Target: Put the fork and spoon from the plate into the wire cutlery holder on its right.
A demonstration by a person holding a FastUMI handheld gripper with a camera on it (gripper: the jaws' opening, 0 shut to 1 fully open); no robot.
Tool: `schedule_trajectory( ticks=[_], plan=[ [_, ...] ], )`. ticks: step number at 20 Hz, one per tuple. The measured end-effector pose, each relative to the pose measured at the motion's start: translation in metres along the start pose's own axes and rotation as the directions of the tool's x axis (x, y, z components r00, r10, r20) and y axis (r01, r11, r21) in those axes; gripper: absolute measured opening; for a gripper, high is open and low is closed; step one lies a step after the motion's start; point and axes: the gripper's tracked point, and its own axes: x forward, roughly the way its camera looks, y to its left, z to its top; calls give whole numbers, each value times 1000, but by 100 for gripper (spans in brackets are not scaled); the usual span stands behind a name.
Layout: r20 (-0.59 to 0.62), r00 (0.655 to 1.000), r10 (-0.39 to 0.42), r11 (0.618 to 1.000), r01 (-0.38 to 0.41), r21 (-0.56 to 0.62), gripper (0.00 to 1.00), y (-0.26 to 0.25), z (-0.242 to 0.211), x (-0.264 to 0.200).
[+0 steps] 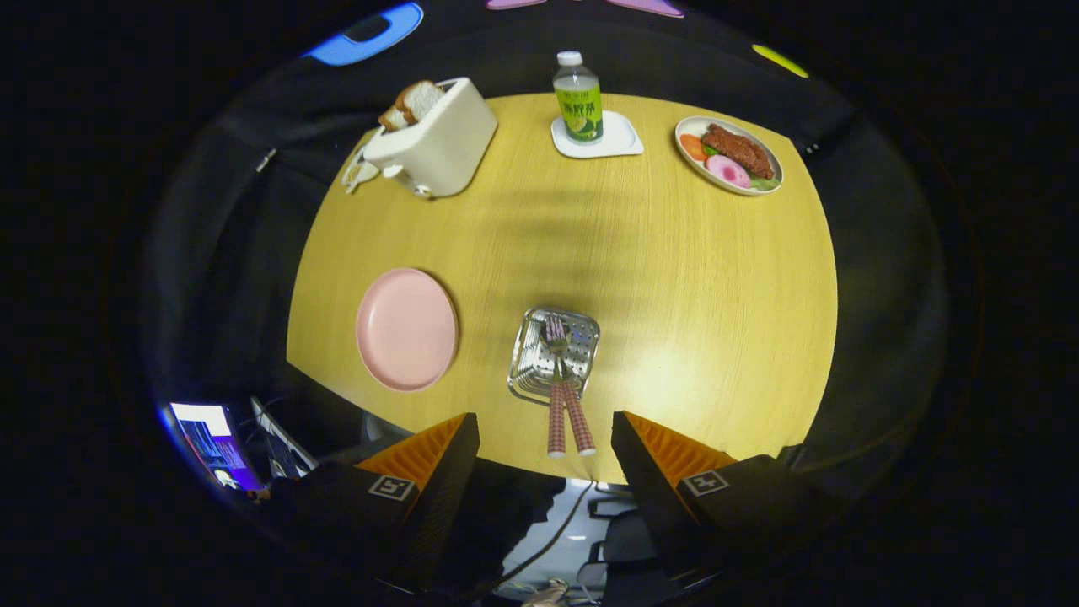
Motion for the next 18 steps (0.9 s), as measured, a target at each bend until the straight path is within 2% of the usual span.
schedule_trajectory(
  ticks=[3,5,7,10,15,17,18],
  plan=[
    [215,976,-39,999,36,21,99,5,21,-24],
    [356,932,-67,998,68,9,100,8,39,-45],
    [492,864,-105,990,136,-27,100,7,55,-71],
    [665,737,-121,968,236,-85,99,9,73,-118],
    [847,527,-61,946,300,-119,99,30,79,-164],
    [875,483,-45,940,316,-126,98,38,76,-168],
    [874,485,-31,941,310,-139,98,43,74,-165]
  ],
)
